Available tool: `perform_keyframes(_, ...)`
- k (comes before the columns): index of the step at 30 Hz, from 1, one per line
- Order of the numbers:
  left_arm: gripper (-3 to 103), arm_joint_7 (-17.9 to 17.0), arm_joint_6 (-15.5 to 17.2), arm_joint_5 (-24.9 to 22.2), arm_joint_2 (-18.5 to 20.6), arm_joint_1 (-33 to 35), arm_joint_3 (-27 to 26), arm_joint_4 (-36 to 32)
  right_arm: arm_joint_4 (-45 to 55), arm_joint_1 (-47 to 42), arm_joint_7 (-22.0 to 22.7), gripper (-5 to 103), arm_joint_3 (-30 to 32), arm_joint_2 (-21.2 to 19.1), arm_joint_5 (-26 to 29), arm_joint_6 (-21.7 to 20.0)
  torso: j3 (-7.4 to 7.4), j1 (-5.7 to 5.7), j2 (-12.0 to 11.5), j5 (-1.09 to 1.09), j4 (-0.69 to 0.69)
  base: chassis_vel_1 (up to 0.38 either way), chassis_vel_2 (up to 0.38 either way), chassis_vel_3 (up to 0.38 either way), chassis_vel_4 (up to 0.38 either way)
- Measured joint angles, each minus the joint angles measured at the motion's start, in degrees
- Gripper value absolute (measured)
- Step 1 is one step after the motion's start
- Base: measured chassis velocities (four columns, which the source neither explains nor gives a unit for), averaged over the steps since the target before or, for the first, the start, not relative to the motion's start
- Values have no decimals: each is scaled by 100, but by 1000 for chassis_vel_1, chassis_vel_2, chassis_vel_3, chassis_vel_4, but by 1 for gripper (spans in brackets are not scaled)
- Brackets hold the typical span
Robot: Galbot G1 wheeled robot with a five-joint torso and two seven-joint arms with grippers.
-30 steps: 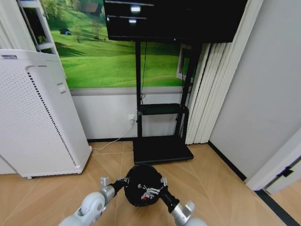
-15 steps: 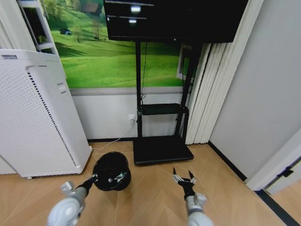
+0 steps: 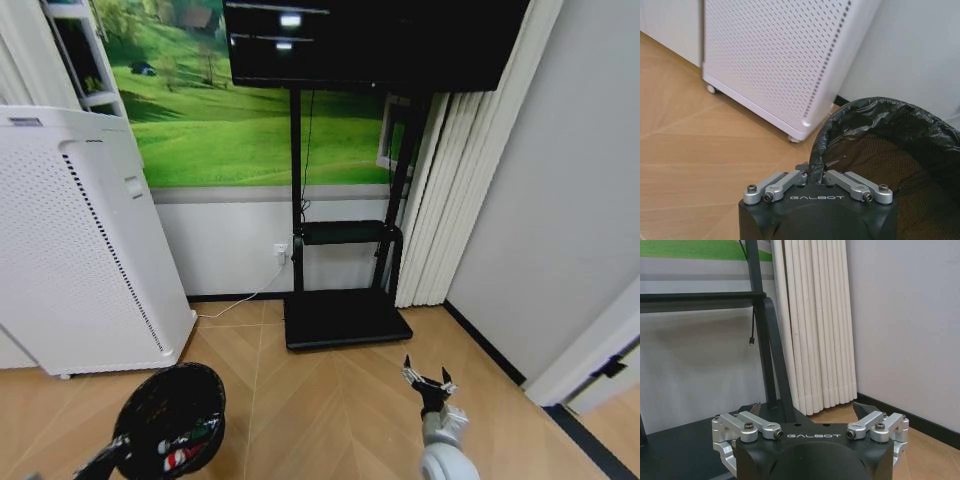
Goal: Pick up the trash bin and place the garbage on the floor into it.
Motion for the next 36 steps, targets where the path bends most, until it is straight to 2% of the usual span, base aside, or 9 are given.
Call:
perform_keyframes(6, 4, 47, -73, 111, -40, 30, -234, 112, 47, -30, -1, 100, -98, -29, -4, 38, 0, 0, 0, -1, 1, 26, 22, -29, -13)
perform_keyframes(19, 4, -222, 259, 64, 234, -189, 163, 425, -20, -21, -1, 100, -16, -153, 66, 141, 1, 1, 0, -3, -2, 158, 160, -180, -165)
perform_keyframes(25, 4, -309, 521, 101, 234, 33, 327, 503, -95, 46, -96, 100, -34, -113, -37, 230, 1, 1, 0, -3, -2, 233, 238, -222, -237)
perform_keyframes(29, 4, -276, 553, 122, 166, 259, 264, 523, -177, 132, -116, 100, -99, -109, -49, 333, 1, 1, 0, -1, 2, 131, 138, -131, -132)
perform_keyframes(36, 4, -246, 556, 128, 154, 311, 259, 528, -199, 150, -121, 100, -112, -107, -49, 353, 1, 2, -1, -1, 0, -32, -17, 46, 20)
